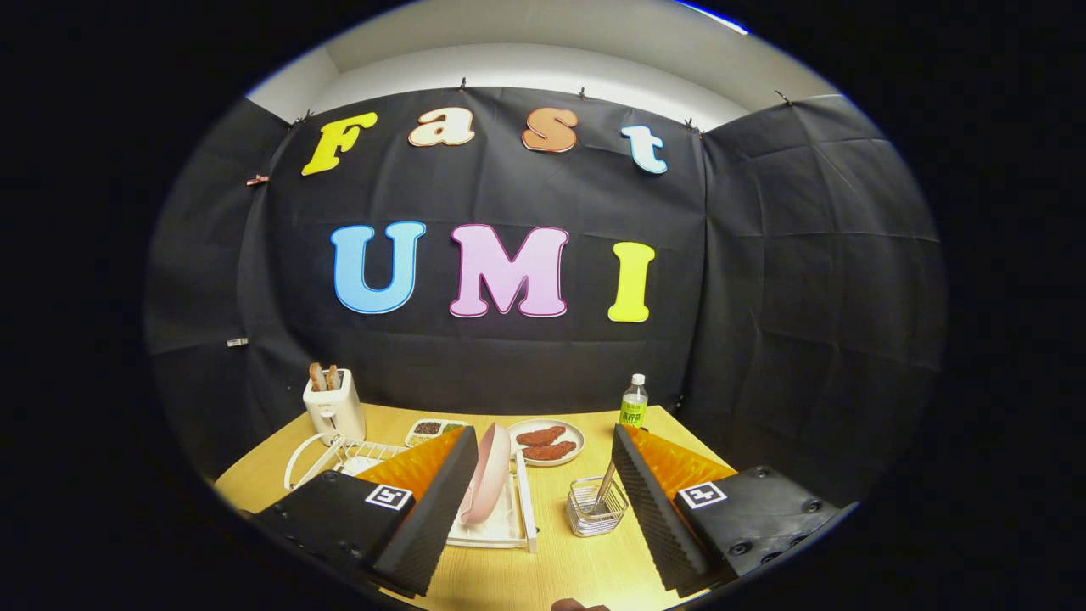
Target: Take the plate from the dish rack, then take the spoon from the basket and place it into the plate.
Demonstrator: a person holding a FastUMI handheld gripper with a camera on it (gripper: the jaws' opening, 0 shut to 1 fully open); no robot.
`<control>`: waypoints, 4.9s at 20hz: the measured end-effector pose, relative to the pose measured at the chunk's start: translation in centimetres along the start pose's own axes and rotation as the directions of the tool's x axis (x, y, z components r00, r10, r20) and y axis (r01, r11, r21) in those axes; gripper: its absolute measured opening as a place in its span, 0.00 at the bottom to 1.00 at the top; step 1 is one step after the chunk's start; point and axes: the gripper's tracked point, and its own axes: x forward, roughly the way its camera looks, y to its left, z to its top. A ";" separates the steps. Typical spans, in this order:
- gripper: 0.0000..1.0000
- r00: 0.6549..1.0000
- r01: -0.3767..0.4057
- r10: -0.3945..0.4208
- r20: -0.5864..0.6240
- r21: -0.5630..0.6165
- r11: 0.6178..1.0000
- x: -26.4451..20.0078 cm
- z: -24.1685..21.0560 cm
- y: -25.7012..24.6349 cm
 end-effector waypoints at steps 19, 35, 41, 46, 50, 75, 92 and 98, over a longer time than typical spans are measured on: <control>0.98 0.907 -0.155 0.091 -0.412 -0.126 0.980 11.4 -4.6 5.2; 0.74 0.777 -0.157 -0.103 -0.621 -0.349 0.924 19.6 -14.8 5.9; 0.33 0.719 -0.108 -0.130 -0.683 -0.294 0.950 19.6 -16.1 6.4; 0.21 0.725 -0.070 -0.160 -0.670 -0.302 0.951 19.9 -15.6 6.5; 0.17 0.770 -0.064 -0.183 -0.611 -0.359 0.931 20.8 -13.3 6.4; 0.17 0.660 -0.095 0.329 -0.676 0.359 0.928 0.5 -17.6 5.7; 0.20 0.559 -0.010 0.351 -0.751 0.417 0.909 -1.5 -33.3 3.7; 0.42 0.601 0.001 0.327 -0.729 0.410 0.912 -0.4 -31.9 2.9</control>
